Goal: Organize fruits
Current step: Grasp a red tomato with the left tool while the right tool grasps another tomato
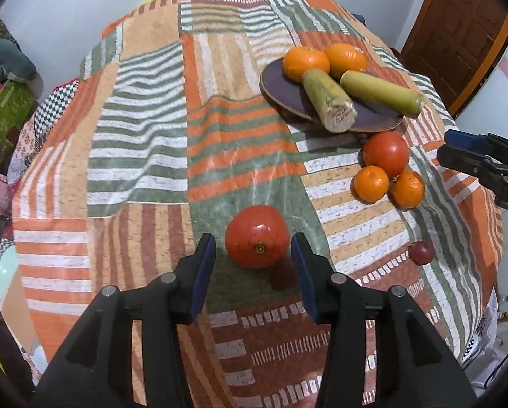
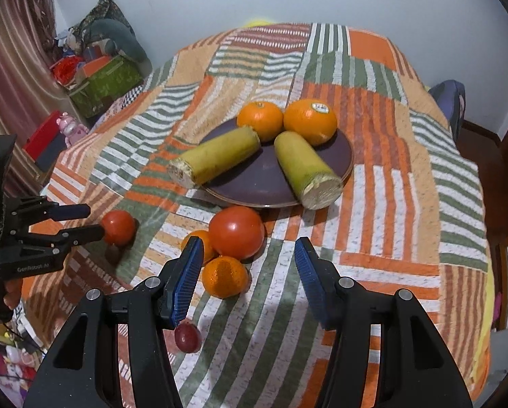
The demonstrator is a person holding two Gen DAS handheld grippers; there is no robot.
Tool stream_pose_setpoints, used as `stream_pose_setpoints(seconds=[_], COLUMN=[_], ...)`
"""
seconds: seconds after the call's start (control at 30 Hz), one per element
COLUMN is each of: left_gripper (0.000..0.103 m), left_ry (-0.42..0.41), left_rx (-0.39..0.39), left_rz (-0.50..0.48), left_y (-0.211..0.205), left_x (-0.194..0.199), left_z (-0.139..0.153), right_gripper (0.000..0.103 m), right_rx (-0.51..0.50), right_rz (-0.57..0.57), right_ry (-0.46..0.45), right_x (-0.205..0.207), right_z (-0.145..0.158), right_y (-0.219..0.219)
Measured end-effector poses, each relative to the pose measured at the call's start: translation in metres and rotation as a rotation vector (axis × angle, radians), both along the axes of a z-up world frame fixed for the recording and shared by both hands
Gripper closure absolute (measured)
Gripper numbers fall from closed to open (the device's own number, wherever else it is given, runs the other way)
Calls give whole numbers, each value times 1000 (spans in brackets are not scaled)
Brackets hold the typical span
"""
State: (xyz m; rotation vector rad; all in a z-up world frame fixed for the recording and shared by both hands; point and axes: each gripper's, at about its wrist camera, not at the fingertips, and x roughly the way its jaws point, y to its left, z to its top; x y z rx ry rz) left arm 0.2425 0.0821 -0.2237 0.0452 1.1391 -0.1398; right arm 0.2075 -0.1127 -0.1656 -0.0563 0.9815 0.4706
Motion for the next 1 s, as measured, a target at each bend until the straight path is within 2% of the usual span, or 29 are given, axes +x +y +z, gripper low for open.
stream_pose_setpoints(seconds=[0.13, 0.4, 0.7, 0.87, 1.0], left_gripper=[57, 54, 54, 54, 55], left_ry=[28, 19, 16, 38, 30], left_rx=[-17, -57, -49, -92, -100], left_rz=[12, 31, 23, 35, 46], left_y=[1, 1, 0, 5, 5], left_x=[5, 11, 12, 15, 15], left_z=[-13, -21, -26, -31, -30], right_gripper=[51, 51, 51, 51, 55], right_rx=[7, 17, 15, 21, 39], right_rz=[4, 14, 6, 10, 5], right_ry=[23, 56, 60, 74, 79], right_x=[6, 15, 27, 30, 31], right_z=[-10, -25, -36, -41, -41], right_y=[6, 20, 28, 31, 27])
